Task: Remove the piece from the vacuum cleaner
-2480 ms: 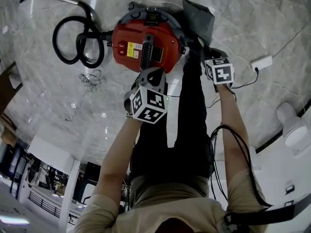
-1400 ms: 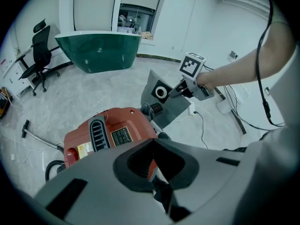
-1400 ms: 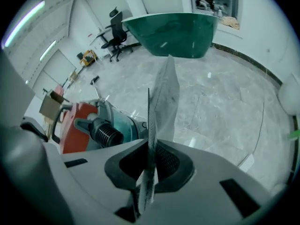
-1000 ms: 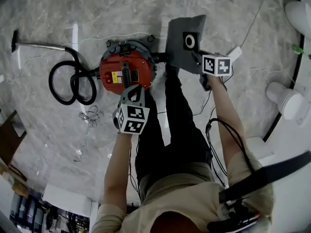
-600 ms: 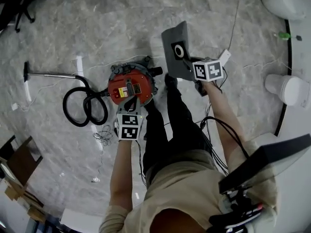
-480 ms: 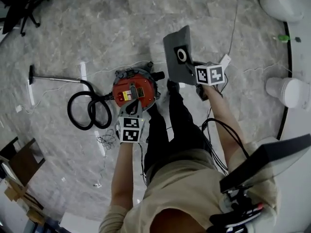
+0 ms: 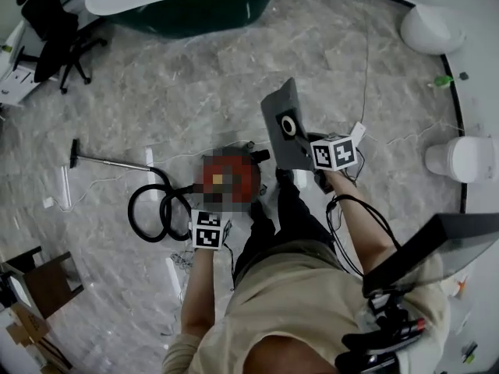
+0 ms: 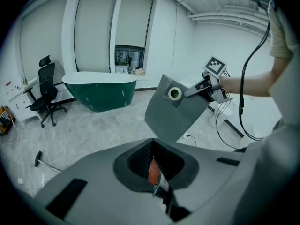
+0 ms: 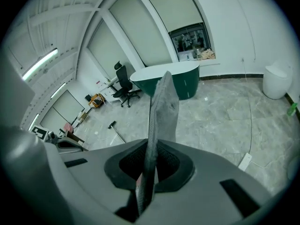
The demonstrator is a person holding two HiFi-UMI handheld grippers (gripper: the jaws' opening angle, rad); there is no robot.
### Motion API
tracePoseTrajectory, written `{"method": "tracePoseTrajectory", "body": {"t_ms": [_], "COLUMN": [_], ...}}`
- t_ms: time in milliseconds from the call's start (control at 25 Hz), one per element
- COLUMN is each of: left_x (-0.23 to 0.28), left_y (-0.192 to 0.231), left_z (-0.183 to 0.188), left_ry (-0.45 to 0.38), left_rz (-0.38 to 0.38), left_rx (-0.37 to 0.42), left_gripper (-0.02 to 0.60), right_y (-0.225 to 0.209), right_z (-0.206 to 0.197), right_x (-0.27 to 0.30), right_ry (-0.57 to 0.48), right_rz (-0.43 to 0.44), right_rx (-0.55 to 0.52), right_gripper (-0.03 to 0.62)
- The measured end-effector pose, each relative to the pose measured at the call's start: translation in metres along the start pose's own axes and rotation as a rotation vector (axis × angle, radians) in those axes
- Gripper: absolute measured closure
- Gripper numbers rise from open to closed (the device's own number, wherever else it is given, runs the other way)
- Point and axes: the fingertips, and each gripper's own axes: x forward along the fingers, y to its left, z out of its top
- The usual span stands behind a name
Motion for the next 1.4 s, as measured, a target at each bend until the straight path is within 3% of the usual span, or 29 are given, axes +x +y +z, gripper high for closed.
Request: {"method": "tracePoseTrajectory", "body": {"t_ms": [240, 600, 760, 920, 1400], "left_x": [-0.045, -0.088, -0.114, -0.131, -0.136], "left_y": [-0.025, -0.062, -0.070, -0.086, -0.138], "left_z": [0.026, 0.095, 0.115, 0.118, 0.140], "left_ry": [-0.099, -0.305, -0.398, -0.462, -0.461], "left_rz": [-0.024, -0.063, -0.118, -0.221, -0.224], "left_rx": [0.008, 0.145, 0.087, 0.002, 0.063], "left_gripper": [0.578, 0.578, 0.578, 0.578, 0.578], "right_y": [0.036, 0.077, 0.104, 0.124, 0.099], "right_z": [0.005, 0.002, 0.001, -0.014, -0.028], "right_x": [-0.050, -0.115, -0.135, -0.148, -0.197], "right_ry": [-0.046, -0.158, -0.193, -0.200, -0.256], "right_rz": [0.041, 0.044, 0.072, 0.106, 0.103], "right_rx": [-0.023, -0.119, -0.163, -0.164, -0.175], "right_gripper": [0.574, 0.573, 0.574, 0.574, 0.574]}}
